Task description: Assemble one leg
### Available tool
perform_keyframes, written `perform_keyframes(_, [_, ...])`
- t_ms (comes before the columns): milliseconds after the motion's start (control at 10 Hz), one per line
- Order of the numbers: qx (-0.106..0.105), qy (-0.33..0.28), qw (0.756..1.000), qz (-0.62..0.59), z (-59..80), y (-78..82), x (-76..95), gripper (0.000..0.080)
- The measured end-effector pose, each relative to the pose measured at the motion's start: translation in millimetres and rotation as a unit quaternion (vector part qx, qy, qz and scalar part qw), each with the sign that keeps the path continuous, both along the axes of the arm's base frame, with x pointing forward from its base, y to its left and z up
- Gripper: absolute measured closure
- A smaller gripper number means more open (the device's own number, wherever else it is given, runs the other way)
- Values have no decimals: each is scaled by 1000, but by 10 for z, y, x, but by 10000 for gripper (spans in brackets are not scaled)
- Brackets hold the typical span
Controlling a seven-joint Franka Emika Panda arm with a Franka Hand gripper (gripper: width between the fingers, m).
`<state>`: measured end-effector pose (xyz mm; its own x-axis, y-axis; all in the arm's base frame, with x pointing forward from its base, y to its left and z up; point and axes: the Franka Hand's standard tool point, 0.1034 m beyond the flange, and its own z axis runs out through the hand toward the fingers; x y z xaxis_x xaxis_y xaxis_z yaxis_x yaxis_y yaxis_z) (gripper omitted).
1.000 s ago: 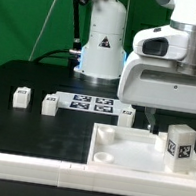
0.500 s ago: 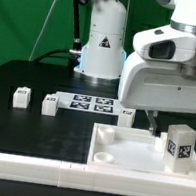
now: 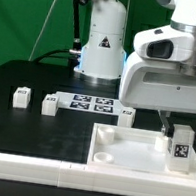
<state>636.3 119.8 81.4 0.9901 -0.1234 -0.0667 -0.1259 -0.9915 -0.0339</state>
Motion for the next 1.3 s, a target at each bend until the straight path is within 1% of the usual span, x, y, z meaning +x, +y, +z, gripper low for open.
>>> perform_keyframes(100, [-1,1,1000,-27,0,4,-1,509])
perform_keyframes(200, [-3,3,996,-87,-6,7,-3,509])
perform_keyframes(400, [6,-3,979,-204,-14,-5,-9,509])
perform_keyframes(600, [3,2,955,-298,-13,2,-6,509])
perform_keyframes(700, [2,3,946,-324,-12,4,-4,509])
perform_keyframes(1100, [-6,10,882,-471,-9,11,4,509])
perform_keyframes(1300, [-6,9,893,-451,-16,13,1,509])
